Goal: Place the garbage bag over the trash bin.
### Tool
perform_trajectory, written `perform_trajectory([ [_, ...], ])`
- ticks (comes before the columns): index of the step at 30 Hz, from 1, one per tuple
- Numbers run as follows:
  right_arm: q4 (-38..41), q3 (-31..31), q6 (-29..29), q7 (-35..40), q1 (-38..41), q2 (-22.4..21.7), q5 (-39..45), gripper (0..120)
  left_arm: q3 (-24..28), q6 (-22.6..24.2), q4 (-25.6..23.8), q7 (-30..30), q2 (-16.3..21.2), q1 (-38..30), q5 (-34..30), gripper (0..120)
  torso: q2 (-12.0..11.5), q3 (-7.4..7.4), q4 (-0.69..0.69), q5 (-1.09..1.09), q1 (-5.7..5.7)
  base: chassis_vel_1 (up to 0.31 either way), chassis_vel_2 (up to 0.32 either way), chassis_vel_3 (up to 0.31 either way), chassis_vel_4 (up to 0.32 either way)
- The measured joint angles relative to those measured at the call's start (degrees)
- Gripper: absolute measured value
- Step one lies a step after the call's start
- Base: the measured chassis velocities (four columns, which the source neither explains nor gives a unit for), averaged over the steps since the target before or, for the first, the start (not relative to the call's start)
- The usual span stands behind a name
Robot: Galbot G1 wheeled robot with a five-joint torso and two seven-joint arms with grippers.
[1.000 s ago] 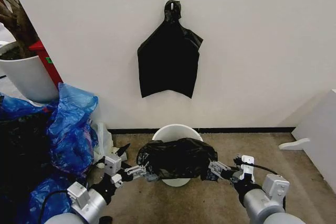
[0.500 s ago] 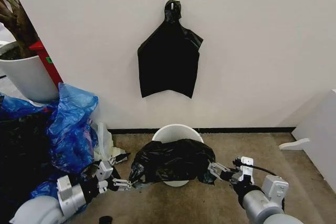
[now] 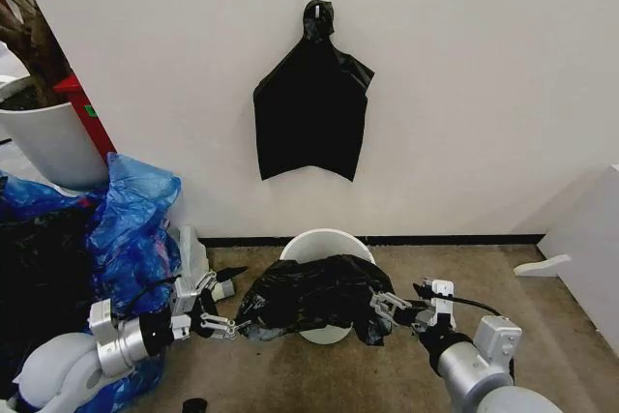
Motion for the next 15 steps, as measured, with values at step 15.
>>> perform_trajectory([
  [15, -1.9, 0.1, 2.1, -7.2, 0.8, 0.5, -4.1, 100, 0.1, 0.4, -1.9, -16.8, -1.2, -3.7, -4.3, 100, 0.0, 0.00, 0.00, 0.00, 0.00, 0.000, 0.000, 0.000, 0.000],
])
